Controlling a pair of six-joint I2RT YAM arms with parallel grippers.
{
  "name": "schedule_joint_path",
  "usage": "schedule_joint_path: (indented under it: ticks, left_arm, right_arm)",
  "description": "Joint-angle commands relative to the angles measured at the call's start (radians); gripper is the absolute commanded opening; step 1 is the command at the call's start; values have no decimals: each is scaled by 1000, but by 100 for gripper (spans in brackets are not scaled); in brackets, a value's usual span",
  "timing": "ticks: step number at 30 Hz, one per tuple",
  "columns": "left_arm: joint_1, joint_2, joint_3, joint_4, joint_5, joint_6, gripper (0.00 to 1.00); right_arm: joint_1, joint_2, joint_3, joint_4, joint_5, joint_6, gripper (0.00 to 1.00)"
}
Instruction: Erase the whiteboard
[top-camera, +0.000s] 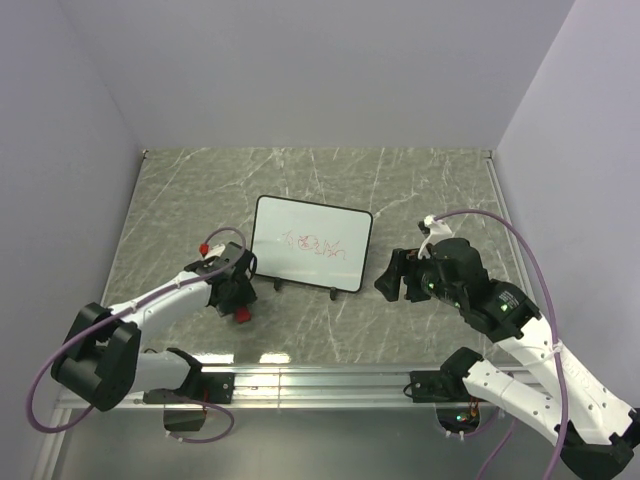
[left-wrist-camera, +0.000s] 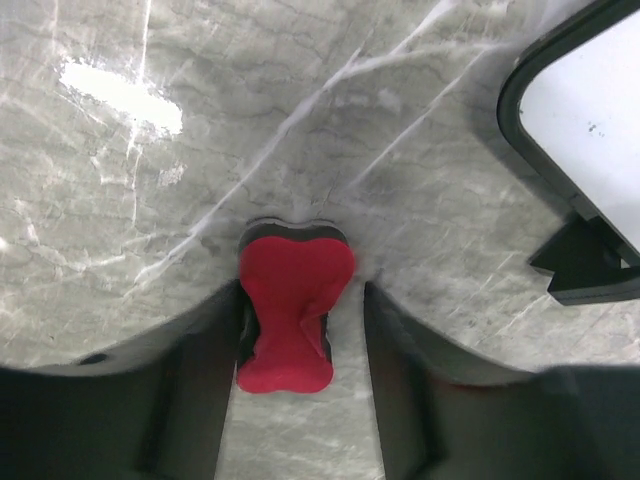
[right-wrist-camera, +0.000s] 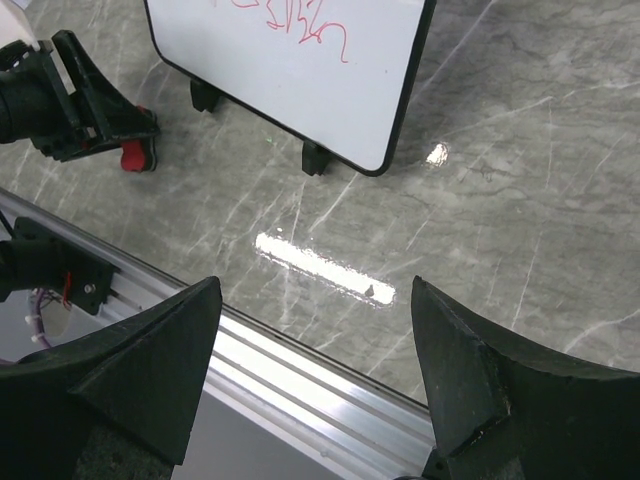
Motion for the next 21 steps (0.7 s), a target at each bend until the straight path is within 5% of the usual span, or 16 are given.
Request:
schedule_joint_path:
  ticks: [1, 10, 21]
  left_arm:
    - [3, 15, -13, 40, 19, 18, 51]
    - [3, 39, 9, 30, 43, 37, 1]
    - [-23, -61, 225, -111, 11, 87, 0]
  right_arm:
    - [-12, -1, 29, 25, -5, -20, 83]
    - [-42, 22, 24, 52, -15, -22, 83]
    - [-230, 233, 115, 225, -135, 17, 83]
